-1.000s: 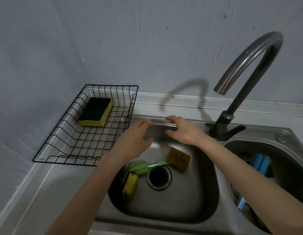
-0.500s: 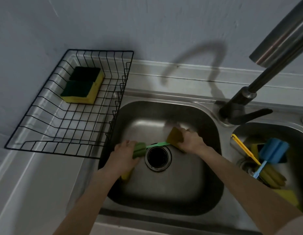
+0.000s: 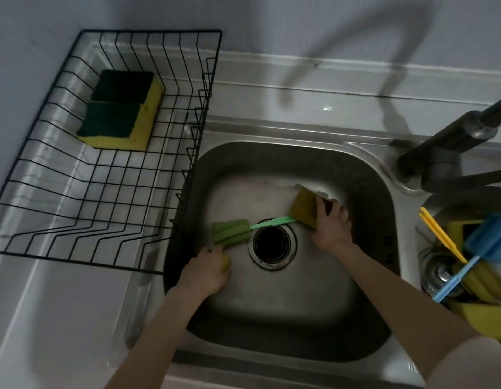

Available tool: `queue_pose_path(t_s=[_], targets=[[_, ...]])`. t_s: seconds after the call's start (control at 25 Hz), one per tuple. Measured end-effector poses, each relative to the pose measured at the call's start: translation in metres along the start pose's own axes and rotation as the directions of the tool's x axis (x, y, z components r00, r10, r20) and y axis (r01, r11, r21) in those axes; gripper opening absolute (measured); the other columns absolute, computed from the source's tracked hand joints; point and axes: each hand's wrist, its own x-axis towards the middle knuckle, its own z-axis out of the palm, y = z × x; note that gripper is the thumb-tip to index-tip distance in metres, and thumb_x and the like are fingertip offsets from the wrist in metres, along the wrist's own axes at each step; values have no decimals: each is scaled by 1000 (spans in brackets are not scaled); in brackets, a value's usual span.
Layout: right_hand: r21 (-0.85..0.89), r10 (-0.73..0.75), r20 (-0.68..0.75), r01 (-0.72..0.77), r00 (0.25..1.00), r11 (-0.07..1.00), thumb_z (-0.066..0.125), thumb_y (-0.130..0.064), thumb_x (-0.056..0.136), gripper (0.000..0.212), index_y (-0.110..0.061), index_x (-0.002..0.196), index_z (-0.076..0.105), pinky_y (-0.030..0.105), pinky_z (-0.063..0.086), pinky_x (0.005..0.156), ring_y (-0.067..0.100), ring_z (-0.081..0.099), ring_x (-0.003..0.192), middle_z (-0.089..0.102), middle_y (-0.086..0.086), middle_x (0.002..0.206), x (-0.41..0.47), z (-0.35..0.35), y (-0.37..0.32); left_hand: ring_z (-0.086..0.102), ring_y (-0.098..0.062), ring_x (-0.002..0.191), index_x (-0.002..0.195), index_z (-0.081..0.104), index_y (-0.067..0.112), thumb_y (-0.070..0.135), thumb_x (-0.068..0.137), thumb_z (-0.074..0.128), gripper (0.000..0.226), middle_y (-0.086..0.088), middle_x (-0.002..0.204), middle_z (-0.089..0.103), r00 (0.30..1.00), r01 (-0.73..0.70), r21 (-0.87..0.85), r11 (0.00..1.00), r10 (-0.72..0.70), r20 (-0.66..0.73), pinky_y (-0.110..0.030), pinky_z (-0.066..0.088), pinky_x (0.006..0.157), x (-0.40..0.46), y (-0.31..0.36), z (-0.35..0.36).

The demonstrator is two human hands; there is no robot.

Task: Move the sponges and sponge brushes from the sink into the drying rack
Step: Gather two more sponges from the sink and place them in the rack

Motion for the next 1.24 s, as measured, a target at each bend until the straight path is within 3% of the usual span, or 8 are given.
queue_pose_path(t_s=[0.2, 0.4, 0.56, 0.68, 0.8, 0.92, 1.16, 1.24], targets=[[50, 40, -59, -37, 997, 998, 59, -15, 82, 82, -21, 144, 6, 52, 32, 103, 44, 34, 123, 19, 23, 142, 1, 2, 3, 48, -33, 116, 132, 32, 17, 35, 87, 49, 51, -14, 132, 44, 999, -16, -10, 1000, 15, -41, -38, 42, 92, -3, 3, -3], [177, 63, -50, -53, 997, 983, 62, -27, 81, 85, -17, 144, 7, 50, 32, 103, 44, 33, 123, 20, 24, 138, -12, -7, 2, 49, -33, 114, 128, 37, 17, 34, 86, 49, 46, -13, 130, 46, 988, -69, -34, 997, 63, -138, -39, 42, 90, -14, 14, -6], [349, 12, -124, 32, 992, 937, 64, -28, 79, 80, -14, 142, 16, 47, 33, 103, 45, 30, 124, 24, 23, 137, -36, -26, -3, 50, -28, 115, 127, 39, 19, 30, 84, 53, 46, -9, 132, 47, 945, -230, -153, 961, 182, -273, -40, 43, 92, -31, 29, -13], [451, -41, -176, 117, 984, 885, 64, -28, 79, 74, -15, 140, 24, 44, 31, 107, 39, 28, 128, 27, 19, 137, -63, -47, -5, 50, -24, 114, 131, 34, 22, 27, 85, 53, 50, -4, 136, 42, 838, -352, -138, 926, 246, -488, -34, 44, 85, -53, 41, -19], [432, -103, -252, 207, 962, 878, 63, -27, 80, 63, -17, 136, 35, 37, 30, 107, 35, 30, 126, 30, 16, 135, -93, -66, -5, 47, -21, 119, 136, 26, 24, 25, 87, 50, 54, 0, 144, 32, 640, -464, -61, 884, 286, -713, -34, 47, 85, -76, 50, -27], [395, -193, -291, 301, 937, 868, 63, -25, 79, 58, -20, 132, 41, 32, 31, 105, 31, 35, 123, 34, 12, 128, -121, -82, -10, 40, -19, 127, 136, 25, 25, 24, 87, 51, 56, 1, 148, 27, 515, -544, -52, 838, 284, -809, -35, 46, 91, -95, 53, -41], [554, -259, -452, 497, 853, 669, 67, -17, 78, 62, -28, 132, 38, 6, 33, 93, 15, 45, 109, 33, 2, 119, -163, -104, -29, 40, -22, 124, 134, 28, 17, 16, 81, 60, 62, -5, 138, 40, 443, -675, -187, 714, 189, -876, -34, 37, 98, -128, 47, -54], [655, -218, -533, 562, 818, 506, 69, -15, 77, 61, -32, 126, 38, 18, 40, 98, 16, 49, 109, 40, 5, 122, -172, -105, -36, 42, -19, 120, 135, 26, 16, 13, 79, 62, 67, -4, 136, 41, 468, -729, -320, 605, 100, -878, -29, 39, 96, -139, 39, -57]])
